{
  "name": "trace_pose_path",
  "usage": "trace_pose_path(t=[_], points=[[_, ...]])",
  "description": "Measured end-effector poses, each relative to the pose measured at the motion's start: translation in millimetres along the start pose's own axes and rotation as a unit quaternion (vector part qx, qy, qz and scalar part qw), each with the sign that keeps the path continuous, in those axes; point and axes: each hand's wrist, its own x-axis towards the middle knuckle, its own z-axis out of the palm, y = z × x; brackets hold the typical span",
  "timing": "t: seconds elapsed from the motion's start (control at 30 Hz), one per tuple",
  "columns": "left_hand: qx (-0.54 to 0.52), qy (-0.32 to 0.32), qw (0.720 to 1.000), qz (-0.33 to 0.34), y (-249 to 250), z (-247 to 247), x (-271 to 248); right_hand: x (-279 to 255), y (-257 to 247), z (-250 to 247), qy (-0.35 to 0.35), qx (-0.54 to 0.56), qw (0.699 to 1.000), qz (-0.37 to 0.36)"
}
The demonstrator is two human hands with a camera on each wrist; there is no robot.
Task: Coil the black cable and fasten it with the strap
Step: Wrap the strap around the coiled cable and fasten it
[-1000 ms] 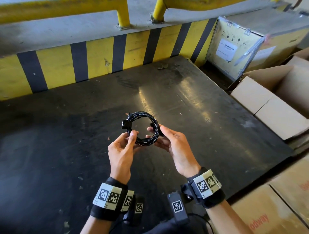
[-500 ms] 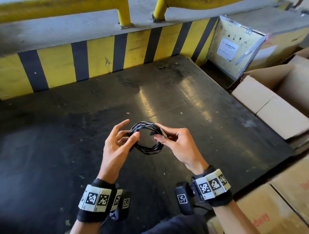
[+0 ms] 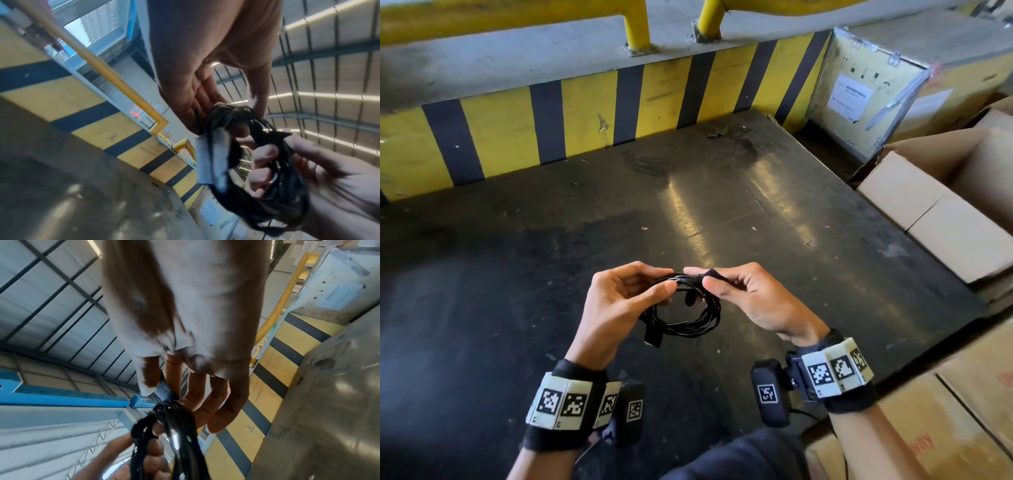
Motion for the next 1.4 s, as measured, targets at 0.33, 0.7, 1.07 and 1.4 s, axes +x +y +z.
trace_pose_path(t=[0.33, 0.7, 1.07, 1.4], points=[[-0.056, -0.013, 0.998, -0.016, -5, 0, -7, 3, 3, 10, 0.073, -0.025, 0.996, -0.033], [-0.072, -0.018, 0.997, -0.026, 0, -3, -12, 0, -1, 5, 0.094, -0.033, 0.994, -0.039], [-0.047, 0.011, 0.999, -0.019, -6, 10, -13, -1, 1, 12, 0.078, -0.033, 0.996, -0.009], [-0.012, 0.066, 0.998, -0.005, -9, 13, -11, -12, -1, 15, 0.018, -0.068, 0.997, -0.033]])
